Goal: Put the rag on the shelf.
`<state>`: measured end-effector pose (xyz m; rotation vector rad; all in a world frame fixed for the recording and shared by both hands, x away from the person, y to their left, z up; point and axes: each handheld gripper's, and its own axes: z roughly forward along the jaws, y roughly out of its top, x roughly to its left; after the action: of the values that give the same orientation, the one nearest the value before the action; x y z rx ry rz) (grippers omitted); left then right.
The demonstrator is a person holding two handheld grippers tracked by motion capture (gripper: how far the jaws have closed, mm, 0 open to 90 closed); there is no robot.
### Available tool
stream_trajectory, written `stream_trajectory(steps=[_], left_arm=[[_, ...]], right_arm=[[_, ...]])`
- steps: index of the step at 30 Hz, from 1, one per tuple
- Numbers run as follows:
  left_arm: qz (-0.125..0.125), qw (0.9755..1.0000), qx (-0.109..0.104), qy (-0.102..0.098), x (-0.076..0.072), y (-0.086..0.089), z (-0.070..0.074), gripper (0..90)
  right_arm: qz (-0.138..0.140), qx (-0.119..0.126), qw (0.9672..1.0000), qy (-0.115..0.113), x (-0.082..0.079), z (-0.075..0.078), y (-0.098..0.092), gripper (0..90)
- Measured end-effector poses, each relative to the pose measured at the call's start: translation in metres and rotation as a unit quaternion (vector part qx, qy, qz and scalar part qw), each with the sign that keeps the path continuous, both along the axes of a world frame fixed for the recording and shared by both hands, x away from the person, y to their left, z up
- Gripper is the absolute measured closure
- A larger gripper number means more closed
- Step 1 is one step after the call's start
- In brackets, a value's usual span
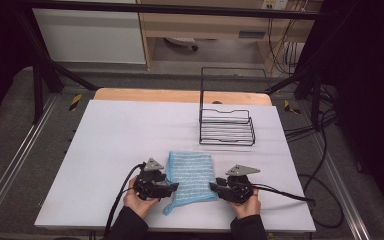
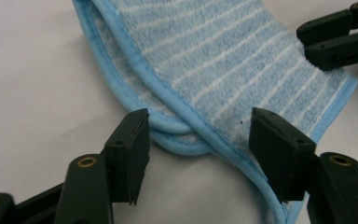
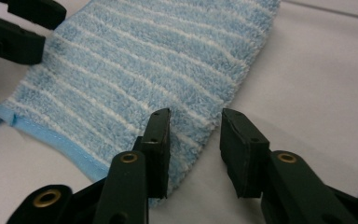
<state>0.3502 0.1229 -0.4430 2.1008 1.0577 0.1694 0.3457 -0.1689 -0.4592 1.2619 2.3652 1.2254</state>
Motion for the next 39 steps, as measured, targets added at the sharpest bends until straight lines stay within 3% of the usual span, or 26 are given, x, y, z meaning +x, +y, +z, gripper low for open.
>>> stream_trajectory(steps=[2,8,15,16,20,21,24,31,37,38,39], left_arm=[[0.004,0.9999,0.011,-0.007,-0.003,-0.002,-0.003,41.4],[0.024,0.9996,0.000,-0.014,-0.008,-0.004,-0.008,47.7],[0.048,0.9984,0.008,-0.030,-0.017,-0.012,-0.009,59.7],[0.048,0.9984,0.006,-0.028,-0.017,-0.013,-0.009,65.7],[0.049,0.9987,-0.006,-0.014,-0.016,-0.011,-0.009,75.0],[0.047,0.9988,-0.011,-0.012,-0.015,-0.010,-0.009,82.6],[0.039,0.9989,-0.022,-0.008,-0.014,-0.005,-0.008,87.0],[0.029,0.9992,-0.028,0.007,-0.012,0.010,-0.002,87.5],[0.023,0.9996,-0.017,-0.006,-0.016,0.004,-0.005,83.9],[0.023,0.9995,-0.016,-0.010,-0.015,0.005,-0.004,81.9],[0.028,0.9994,-0.019,-0.013,-0.014,0.007,-0.003,72.1]], right_arm=[[-0.001,0.004,1.0000,0.004,-0.001,0.000,0.001,69.7],[-0.002,0.016,0.9998,0.011,-0.003,-0.002,0.002,79.2],[-0.007,0.023,0.9996,0.016,-0.004,-0.003,0.004,86.2],[-0.010,0.025,0.9995,0.016,-0.004,-0.003,0.004,87.1],[-0.016,0.028,0.9993,0.017,-0.005,-0.004,0.004,88.0],[-0.018,0.031,0.9992,0.018,-0.006,-0.003,0.004,88.3],[-0.021,0.038,0.9988,0.023,-0.008,-0.003,0.005,88.5],[-0.008,0.050,0.9983,0.030,-0.015,0.001,0.009,88.6],[-0.012,0.038,0.9989,0.026,-0.015,0.000,0.010,85.4],[-0.009,0.033,0.9992,0.020,-0.015,0.000,0.009,83.5],[-0.008,0.030,0.9995,0.012,-0.015,0.001,0.009,74.8]])
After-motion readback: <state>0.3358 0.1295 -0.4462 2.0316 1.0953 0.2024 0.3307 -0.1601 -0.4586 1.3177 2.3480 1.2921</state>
